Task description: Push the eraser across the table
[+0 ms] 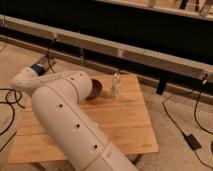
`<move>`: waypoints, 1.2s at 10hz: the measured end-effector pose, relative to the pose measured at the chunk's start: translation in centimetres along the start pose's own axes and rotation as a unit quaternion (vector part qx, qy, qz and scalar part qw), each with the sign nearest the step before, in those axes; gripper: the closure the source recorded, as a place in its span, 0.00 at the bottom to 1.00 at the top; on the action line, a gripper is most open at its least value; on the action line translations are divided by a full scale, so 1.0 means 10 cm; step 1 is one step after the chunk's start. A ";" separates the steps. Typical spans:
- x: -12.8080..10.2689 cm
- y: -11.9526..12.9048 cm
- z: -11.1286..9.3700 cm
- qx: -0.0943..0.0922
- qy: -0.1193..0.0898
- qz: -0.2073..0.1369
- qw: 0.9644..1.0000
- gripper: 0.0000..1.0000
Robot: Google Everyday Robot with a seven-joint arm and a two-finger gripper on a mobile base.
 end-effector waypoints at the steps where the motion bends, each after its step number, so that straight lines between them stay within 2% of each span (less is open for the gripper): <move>1: 0.03 -0.03 0.00 0.004 0.000 0.004 1.000 0.35; 5: 0.28 -0.19 -0.02 0.010 0.003 0.028 1.000 0.35; 9: 0.68 -0.42 0.07 0.026 0.021 0.047 0.998 0.35; 12: 0.88 -0.52 0.10 0.033 0.028 0.060 0.997 0.35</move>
